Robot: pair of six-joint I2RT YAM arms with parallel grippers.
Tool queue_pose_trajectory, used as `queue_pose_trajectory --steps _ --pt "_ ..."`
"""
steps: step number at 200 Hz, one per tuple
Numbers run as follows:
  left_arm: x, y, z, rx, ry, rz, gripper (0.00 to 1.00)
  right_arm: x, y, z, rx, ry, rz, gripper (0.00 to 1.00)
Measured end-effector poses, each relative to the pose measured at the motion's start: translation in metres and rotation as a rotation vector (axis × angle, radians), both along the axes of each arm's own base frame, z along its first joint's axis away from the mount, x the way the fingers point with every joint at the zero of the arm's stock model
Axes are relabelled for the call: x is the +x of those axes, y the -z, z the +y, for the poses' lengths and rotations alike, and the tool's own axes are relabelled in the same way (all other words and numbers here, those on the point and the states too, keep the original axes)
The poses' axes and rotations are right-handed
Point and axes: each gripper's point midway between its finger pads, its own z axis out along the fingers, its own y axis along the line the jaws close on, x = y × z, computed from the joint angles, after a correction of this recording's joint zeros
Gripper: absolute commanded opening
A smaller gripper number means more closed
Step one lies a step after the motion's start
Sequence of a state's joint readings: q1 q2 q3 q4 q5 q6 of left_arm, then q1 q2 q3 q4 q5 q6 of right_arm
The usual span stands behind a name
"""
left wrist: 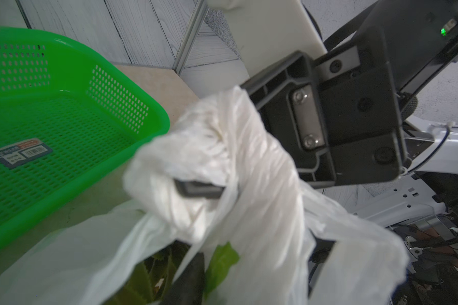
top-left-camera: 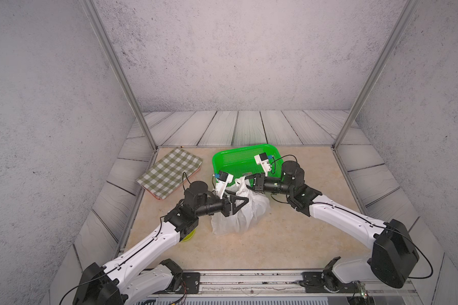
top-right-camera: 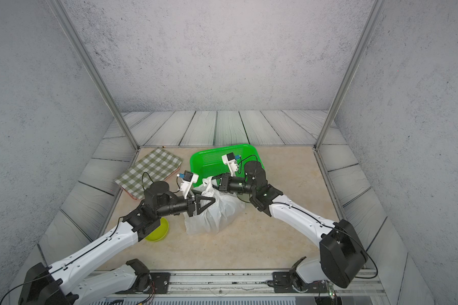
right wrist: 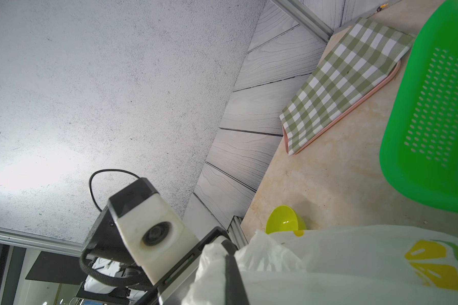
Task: Place the pineapple into a plastic bag & tie a knot
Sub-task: Cross the plastic bag at the center of the board.
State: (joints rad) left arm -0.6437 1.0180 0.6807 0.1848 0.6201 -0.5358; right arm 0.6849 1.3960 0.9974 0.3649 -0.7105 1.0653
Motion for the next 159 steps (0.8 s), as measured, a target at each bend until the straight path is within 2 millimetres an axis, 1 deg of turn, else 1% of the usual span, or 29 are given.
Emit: queue_pose_trajectory --steps 41,82,115,132,159 --pt "0.002 -0.003 0.003 0.0 -0.058 -0.02 0.51 0.002 0.001 0.006 0.025 -0.023 0.008 0.0" --pt "0.0 -0.011 0.015 0.013 -0.11 -0.041 0.54 0.002 -0.004 0.009 0.046 -0.046 -0.002 0.0" --pt "-0.01 -0.026 0.027 0.017 -0.12 -0.081 0.57 0.0 -0.01 0.01 0.044 -0.064 -0.019 0.0" --pt "-0.016 -0.038 0.031 0.025 -0.114 -0.106 0.57 -0.001 -0.011 0.011 0.04 -0.072 -0.026 0.0" --pt "-0.023 -0.056 0.032 0.038 -0.086 -0.136 0.58 -0.002 -0.011 0.011 0.035 -0.08 -0.033 0.0"
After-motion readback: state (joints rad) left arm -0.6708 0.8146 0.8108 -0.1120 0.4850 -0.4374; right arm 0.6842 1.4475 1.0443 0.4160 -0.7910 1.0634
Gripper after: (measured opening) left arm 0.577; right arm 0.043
